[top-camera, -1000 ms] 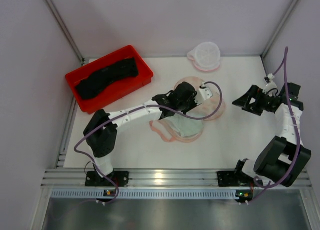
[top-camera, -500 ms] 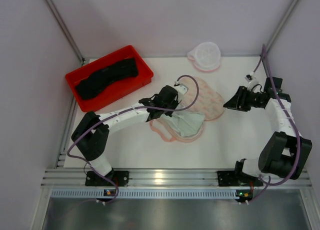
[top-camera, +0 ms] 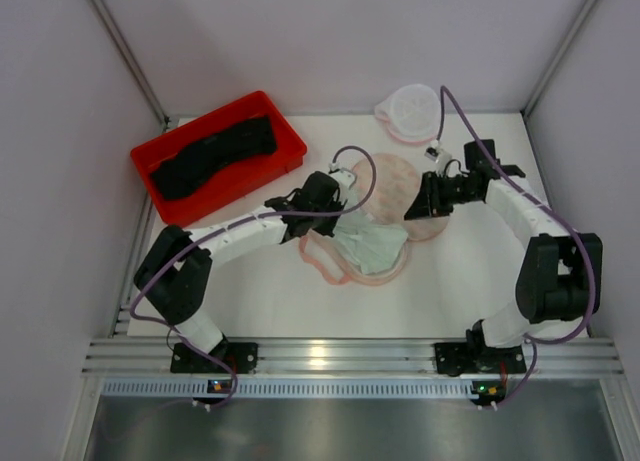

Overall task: Place the bra in the laundry bag and zip it closed
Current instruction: Adjust the bra in the laundry bag.

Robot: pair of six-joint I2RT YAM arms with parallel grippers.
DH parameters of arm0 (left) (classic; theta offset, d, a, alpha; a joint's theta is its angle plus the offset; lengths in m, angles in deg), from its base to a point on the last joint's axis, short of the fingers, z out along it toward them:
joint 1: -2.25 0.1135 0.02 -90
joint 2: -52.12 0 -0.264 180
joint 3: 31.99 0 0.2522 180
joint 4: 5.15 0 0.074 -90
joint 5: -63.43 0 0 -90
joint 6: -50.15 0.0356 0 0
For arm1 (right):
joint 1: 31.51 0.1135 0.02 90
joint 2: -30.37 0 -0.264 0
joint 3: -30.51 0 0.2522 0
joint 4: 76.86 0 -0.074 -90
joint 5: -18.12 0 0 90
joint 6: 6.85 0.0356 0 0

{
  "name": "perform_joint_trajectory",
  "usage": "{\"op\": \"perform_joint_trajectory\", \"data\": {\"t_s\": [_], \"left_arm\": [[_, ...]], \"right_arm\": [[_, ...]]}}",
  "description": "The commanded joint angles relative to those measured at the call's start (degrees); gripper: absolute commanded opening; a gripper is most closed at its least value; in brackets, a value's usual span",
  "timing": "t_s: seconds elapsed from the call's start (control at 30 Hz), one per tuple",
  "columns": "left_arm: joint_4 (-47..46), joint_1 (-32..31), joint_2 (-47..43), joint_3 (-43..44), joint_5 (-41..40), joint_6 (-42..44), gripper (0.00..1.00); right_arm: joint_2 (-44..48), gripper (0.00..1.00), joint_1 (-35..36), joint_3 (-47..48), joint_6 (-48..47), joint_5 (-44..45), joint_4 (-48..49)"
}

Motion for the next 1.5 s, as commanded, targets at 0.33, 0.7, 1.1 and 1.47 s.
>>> {"op": "perform_joint_trajectory", "data": {"t_s": [0.33, 0.7, 1.1, 1.47], "left_arm": [[0.3, 10.1, -4.3, 5.6, 16.5, -0.4, 0.47], [0.4, 11.4, 10.4, 13.6, 17.7, -2.4, 0.39], [0.4, 9.6, 13.7, 12.1, 25.8, -3.4, 0.37], [3.0, 11.8, 0.4, 13.9, 28.8, 1.8, 0.7]], "right_arm": [[-5.3, 0.2, 8.0, 5.2, 4.3, 1.2, 7.9], [-7.5, 0.13, 9.5, 0.3, 4.8, 3.4, 10.1], [-10.2, 0.13, 9.8, 2.6, 5.0, 4.5, 10.7], [-10.2, 0.52, -0.3, 11.0, 0.2, 9.0, 10.0]]}}
